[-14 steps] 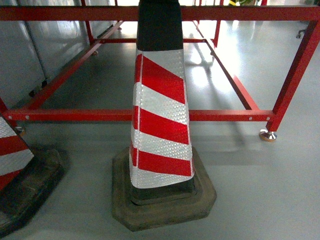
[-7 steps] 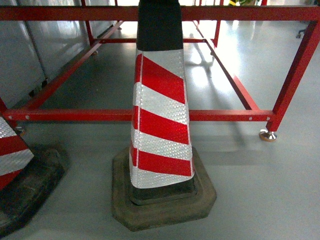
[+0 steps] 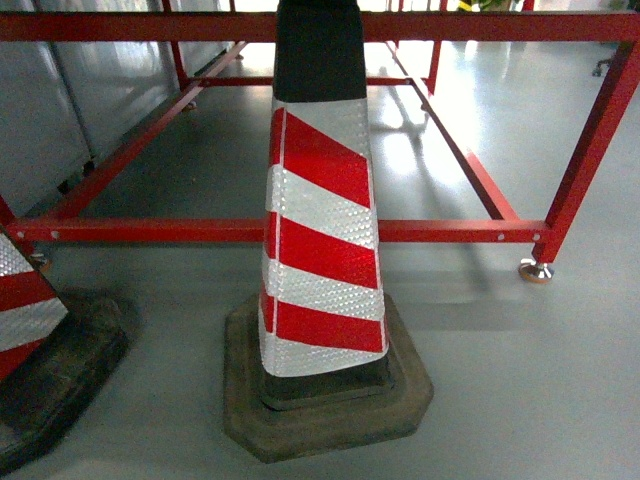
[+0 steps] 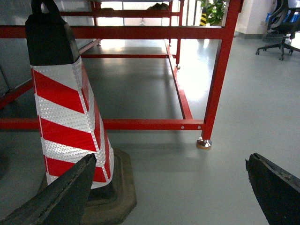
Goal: Pick blue part to blue bin on bottom shelf
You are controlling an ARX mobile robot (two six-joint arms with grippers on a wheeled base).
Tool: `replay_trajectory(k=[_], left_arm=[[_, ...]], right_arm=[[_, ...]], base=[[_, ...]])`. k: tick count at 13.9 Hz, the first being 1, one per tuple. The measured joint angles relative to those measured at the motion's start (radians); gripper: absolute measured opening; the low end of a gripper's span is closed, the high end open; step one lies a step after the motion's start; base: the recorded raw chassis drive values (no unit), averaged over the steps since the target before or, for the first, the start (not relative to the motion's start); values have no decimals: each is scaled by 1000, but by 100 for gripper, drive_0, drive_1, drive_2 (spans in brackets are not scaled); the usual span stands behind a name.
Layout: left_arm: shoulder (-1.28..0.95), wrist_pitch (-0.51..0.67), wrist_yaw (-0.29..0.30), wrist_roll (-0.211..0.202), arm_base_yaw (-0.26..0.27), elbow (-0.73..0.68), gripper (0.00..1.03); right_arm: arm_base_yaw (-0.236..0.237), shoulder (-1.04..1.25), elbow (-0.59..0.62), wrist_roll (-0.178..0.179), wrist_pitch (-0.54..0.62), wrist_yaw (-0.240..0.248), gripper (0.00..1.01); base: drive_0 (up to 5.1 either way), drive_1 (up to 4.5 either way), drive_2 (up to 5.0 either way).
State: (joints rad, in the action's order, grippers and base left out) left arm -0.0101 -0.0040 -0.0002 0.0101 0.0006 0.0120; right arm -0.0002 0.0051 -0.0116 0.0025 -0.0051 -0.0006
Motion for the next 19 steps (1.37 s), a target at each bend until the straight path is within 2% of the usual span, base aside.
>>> replay_trajectory(k=[19], left_arm=[[0,-1,0,0,0,0,98]], right_arm=[[0,0,0,1,0,1,98]], base=[[0,0,0]])
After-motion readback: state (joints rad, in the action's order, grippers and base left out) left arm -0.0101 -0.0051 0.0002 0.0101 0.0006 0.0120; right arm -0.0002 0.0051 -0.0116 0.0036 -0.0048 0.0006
